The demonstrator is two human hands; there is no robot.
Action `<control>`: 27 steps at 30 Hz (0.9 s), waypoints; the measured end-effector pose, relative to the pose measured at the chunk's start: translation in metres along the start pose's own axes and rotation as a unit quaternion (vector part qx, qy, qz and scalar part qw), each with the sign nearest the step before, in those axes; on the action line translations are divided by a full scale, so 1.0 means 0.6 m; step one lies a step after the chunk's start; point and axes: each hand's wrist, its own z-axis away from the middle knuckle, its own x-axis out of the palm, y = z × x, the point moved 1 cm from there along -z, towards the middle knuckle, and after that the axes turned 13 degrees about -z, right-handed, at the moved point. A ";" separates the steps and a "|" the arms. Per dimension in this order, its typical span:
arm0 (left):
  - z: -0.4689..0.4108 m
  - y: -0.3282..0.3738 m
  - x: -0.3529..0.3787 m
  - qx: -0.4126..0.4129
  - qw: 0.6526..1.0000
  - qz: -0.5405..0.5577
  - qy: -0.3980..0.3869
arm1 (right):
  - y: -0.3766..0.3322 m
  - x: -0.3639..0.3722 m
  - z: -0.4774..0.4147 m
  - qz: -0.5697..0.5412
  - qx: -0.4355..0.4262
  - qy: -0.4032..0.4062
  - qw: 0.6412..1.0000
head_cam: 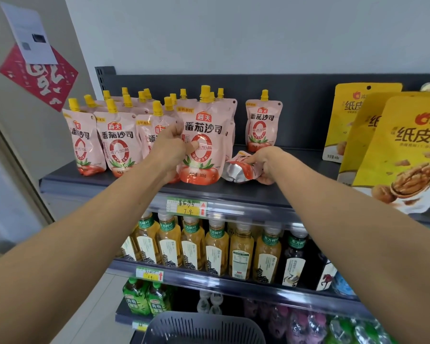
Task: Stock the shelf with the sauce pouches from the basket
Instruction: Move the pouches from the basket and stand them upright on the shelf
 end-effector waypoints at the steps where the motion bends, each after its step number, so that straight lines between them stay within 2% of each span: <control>1: -0.001 -0.001 0.000 -0.001 1.000 -0.004 0.000 | 0.000 -0.002 -0.002 -0.016 0.000 0.000 1.000; 5: -0.008 -0.004 0.007 -0.001 1.000 -0.007 0.000 | -0.014 -0.019 -0.011 -0.055 -0.039 0.005 0.998; 9: -0.022 -0.007 0.018 -0.007 1.000 -0.013 0.006 | -0.039 -0.049 -0.024 -0.107 -0.155 0.080 0.979; 12: -0.032 -0.011 0.026 -0.012 1.000 -0.007 0.003 | -0.041 -0.063 -0.033 -0.123 -0.213 0.097 0.964; 15: -0.038 -0.014 0.032 -0.007 1.000 -0.005 -0.001 | -0.037 -0.065 -0.045 -0.187 -0.227 0.097 0.951; 23: -0.059 -0.032 0.043 -0.015 1.000 -0.020 0.013 | -0.033 -0.039 -0.088 -0.260 -0.286 0.059 0.920; 27: -0.069 -0.048 0.045 -0.019 0.999 -0.021 0.017 | -0.033 -0.053 -0.111 -0.275 -0.271 0.015 0.923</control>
